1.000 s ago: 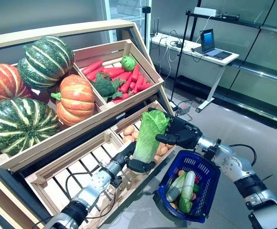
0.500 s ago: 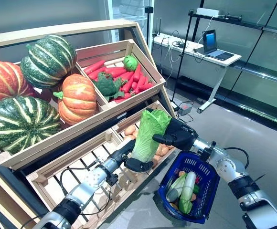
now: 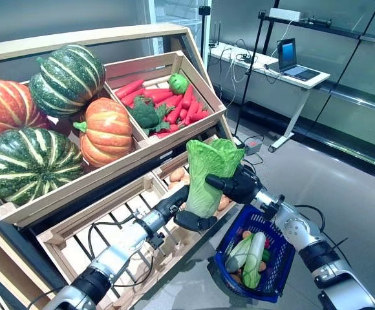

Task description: Put vegetables into the basket

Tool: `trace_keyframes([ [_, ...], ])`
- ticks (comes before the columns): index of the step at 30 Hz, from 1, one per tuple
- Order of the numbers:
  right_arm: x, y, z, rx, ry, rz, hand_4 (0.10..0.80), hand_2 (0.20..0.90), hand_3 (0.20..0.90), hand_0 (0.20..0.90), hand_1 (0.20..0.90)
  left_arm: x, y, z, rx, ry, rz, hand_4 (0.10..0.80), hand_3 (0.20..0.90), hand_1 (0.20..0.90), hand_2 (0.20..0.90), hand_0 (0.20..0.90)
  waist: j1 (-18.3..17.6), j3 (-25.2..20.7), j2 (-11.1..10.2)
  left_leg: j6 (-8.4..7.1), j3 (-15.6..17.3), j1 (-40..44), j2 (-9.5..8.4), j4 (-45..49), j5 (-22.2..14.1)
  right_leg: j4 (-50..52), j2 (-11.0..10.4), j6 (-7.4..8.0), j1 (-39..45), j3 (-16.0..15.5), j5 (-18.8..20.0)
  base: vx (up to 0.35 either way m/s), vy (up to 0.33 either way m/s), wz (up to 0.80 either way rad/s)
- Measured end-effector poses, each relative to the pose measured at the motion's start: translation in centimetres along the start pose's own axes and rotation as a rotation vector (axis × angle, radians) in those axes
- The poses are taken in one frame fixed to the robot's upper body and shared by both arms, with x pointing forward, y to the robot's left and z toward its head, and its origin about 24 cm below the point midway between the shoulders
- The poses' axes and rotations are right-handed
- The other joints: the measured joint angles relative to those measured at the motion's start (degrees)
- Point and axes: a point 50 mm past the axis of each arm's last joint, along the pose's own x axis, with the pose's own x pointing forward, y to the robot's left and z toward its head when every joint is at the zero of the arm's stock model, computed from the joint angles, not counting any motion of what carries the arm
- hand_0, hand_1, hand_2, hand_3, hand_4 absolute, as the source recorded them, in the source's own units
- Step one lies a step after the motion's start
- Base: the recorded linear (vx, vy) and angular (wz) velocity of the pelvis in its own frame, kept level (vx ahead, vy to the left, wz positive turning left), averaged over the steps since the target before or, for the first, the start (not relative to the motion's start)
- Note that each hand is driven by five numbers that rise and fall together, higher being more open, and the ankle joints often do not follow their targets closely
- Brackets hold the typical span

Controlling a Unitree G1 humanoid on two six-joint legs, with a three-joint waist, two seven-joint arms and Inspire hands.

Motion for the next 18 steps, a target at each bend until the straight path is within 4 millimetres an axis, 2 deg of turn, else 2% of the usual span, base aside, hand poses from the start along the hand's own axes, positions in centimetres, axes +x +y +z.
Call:
trace_keyframes([
  [1,0.00,-0.01,0.03,-0.002,-0.003,-0.002,0.525,0.488,0.488,0.488,0.488,-0.03,0.04,0.00,0.002,0.001,0.000,0.400,0.300,0.300,0.300,0.300,0.02,0.02,-0.01,0.00,-0.04,-0.02,0.00,0.00,0.02,0.00,0.00,0.00,0.00,0.00,0.00,0.000,0.000,0.00],
  [2,0.00,-0.02,0.05,-0.004,-0.004,-0.004,0.400,0.300,0.300,0.300,0.300,-0.06,0.09,0.00,0.002,0.002,0.000,0.400,0.300,0.300,0.300,0.300,0.02,0.03,-0.03,0.00,-0.07,-0.05,0.00,0.00,0.05,0.00,0.00,0.00,0.00,0.00,0.00,0.000,0.000,0.00],
  [18,0.59,0.16,-0.08,-0.023,-0.048,-0.040,0.400,0.300,0.300,0.300,0.300,0.10,-0.51,0.08,-0.033,0.009,-0.010,0.400,0.300,0.300,0.300,0.300,0.00,1.29,0.36,0.02,-0.18,-0.12,0.00,0.00,0.09,-0.01,0.00,0.00,-0.01,0.02,0.00,0.000,0.000,0.00],
])
